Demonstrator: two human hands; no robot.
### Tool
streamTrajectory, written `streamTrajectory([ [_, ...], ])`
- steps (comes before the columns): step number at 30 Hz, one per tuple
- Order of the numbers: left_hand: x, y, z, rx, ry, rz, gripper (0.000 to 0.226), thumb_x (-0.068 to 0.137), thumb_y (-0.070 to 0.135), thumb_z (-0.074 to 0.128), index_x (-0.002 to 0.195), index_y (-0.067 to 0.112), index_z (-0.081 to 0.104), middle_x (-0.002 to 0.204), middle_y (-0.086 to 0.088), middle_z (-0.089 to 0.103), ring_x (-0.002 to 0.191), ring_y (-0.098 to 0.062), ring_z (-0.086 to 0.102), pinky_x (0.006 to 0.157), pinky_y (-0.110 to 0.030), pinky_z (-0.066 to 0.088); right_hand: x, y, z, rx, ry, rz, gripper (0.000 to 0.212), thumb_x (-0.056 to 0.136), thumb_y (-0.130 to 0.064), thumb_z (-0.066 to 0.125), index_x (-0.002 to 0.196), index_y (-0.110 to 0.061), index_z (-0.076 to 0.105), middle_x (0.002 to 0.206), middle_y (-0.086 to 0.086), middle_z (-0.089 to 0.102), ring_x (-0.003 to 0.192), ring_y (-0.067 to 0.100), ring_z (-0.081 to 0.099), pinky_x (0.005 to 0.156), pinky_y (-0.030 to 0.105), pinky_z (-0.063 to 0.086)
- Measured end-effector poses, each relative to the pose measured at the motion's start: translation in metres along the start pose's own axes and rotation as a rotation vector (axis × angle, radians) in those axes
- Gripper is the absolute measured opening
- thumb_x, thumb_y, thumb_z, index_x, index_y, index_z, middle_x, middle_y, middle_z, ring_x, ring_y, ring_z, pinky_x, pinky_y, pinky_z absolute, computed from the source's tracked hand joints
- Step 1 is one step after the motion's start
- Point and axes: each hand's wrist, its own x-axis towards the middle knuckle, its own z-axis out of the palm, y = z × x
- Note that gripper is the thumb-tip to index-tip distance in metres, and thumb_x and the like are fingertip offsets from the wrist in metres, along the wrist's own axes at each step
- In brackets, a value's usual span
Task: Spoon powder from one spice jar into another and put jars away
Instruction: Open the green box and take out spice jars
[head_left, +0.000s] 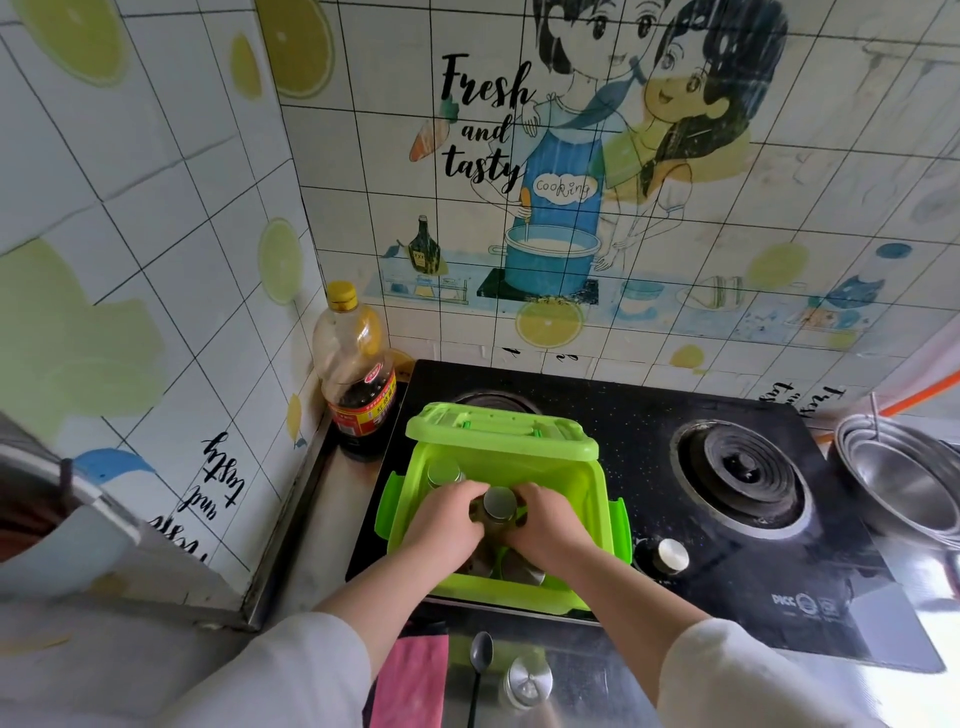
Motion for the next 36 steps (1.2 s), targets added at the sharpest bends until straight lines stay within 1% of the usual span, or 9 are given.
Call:
streamTrajectory([
  [7, -0.01, 0.005, -0.01, -0.094, 0.044, 0.04, 0.06, 0.086, 0.004, 0.063, 0.139, 0.028, 0.049, 0.14, 0.007, 0.052, 0.127, -0.013, 0.051, 0.097, -0.022, 0.044, -0.018, 0.001, -0.013, 0.045, 0.113, -0.139, 0.057, 0.077, -0.045, 0.072, 0.124, -0.018, 0.056, 0.114, -0.001, 0.062, 0.097, 0.016, 0.059, 0.079, 0.026, 0.05],
  [9, -0.013, 0.006, -0.015, -0.133, 0.066, 0.071, 0.06, 0.084, 0.005, 0.067, 0.136, 0.029, 0.051, 0.136, 0.009, 0.056, 0.123, -0.011, 0.053, 0.102, -0.027, 0.046, -0.023, 0.001, -0.018, 0.056, 0.135, -0.189, 0.057, 0.075, -0.049, 0.072, 0.121, -0.019, 0.057, 0.111, -0.002, 0.062, 0.094, 0.014, 0.059, 0.078, 0.026, 0.051],
  [14, -0.022, 0.012, -0.034, -0.207, 0.034, 0.15, 0.066, 0.078, 0.019, 0.077, 0.138, 0.026, 0.05, 0.133, 0.01, 0.058, 0.119, -0.008, 0.055, 0.103, -0.034, 0.045, -0.037, -0.008, -0.044, 0.237, 0.262, -0.27, 0.049, 0.073, -0.032, 0.074, 0.116, -0.013, 0.06, 0.099, -0.002, 0.059, 0.088, 0.014, 0.06, 0.078, 0.029, 0.055],
  [18, -0.031, 0.021, -0.049, -0.28, 0.046, 0.169, 0.064, 0.075, 0.026, 0.08, 0.134, 0.028, 0.053, 0.124, 0.016, 0.061, 0.113, -0.003, 0.057, 0.095, -0.022, 0.045, -0.051, -0.022, -0.069, 0.345, 0.305, -0.354, 0.047, 0.073, -0.024, 0.077, 0.116, -0.012, 0.062, 0.097, -0.002, 0.061, 0.089, 0.008, 0.059, 0.073, 0.021, 0.057],
  [21, -0.042, 0.029, -0.056, -0.343, 0.035, 0.17, 0.057, 0.076, 0.018, 0.08, 0.126, 0.028, 0.056, 0.113, 0.019, 0.062, 0.104, -0.002, 0.06, 0.084, -0.011, 0.044, -0.065, -0.028, -0.079, 0.362, 0.288, -0.397, 0.046, 0.072, -0.023, 0.077, 0.114, -0.013, 0.063, 0.096, -0.002, 0.062, 0.089, 0.004, 0.058, 0.073, 0.016, 0.054],
  [25, -0.06, 0.026, -0.049, -0.345, -0.012, 0.166, 0.05, 0.075, 0.012, 0.079, 0.117, 0.027, 0.057, 0.11, 0.016, 0.065, 0.101, -0.008, 0.063, 0.085, -0.023, 0.049, -0.084, -0.021, -0.077, 0.379, 0.218, -0.393, 0.046, 0.071, -0.027, 0.075, 0.113, -0.013, 0.062, 0.097, -0.004, 0.063, 0.089, 0.002, 0.059, 0.073, 0.008, 0.048],
  [29, -0.085, 0.017, -0.03, -0.386, -0.036, 0.161, 0.051, 0.073, 0.012, 0.08, 0.11, 0.038, 0.056, 0.108, 0.013, 0.066, 0.098, -0.01, 0.063, 0.088, -0.028, 0.051, -0.107, -0.004, -0.063, 0.474, 0.117, -0.391, 0.039, 0.078, -0.015, 0.075, 0.114, -0.015, 0.06, 0.105, 0.001, 0.064, 0.098, 0.006, 0.061, 0.074, 0.012, 0.052],
  [32, -0.102, 0.011, -0.012, -0.385, -0.079, 0.149, 0.049, 0.076, 0.016, 0.079, 0.114, 0.037, 0.056, 0.111, 0.017, 0.065, 0.1, 0.001, 0.06, 0.09, -0.022, 0.049, -0.123, 0.013, -0.052, 0.501, 0.051, -0.381, 0.04, 0.079, -0.019, 0.076, 0.115, -0.017, 0.06, 0.107, 0.0, 0.063, 0.099, 0.0, 0.059, 0.076, 0.013, 0.052],
  [36, -0.116, 0.0, 0.014, -0.379, -0.11, 0.098, 0.053, 0.076, 0.023, 0.08, 0.121, 0.035, 0.054, 0.117, 0.019, 0.062, 0.105, 0.004, 0.058, 0.095, -0.026, 0.048, -0.135, 0.03, -0.034, 0.459, 0.003, -0.363, 0.049, 0.077, -0.029, 0.078, 0.121, -0.02, 0.059, 0.11, -0.004, 0.064, 0.102, 0.0, 0.061, 0.082, 0.019, 0.054],
])
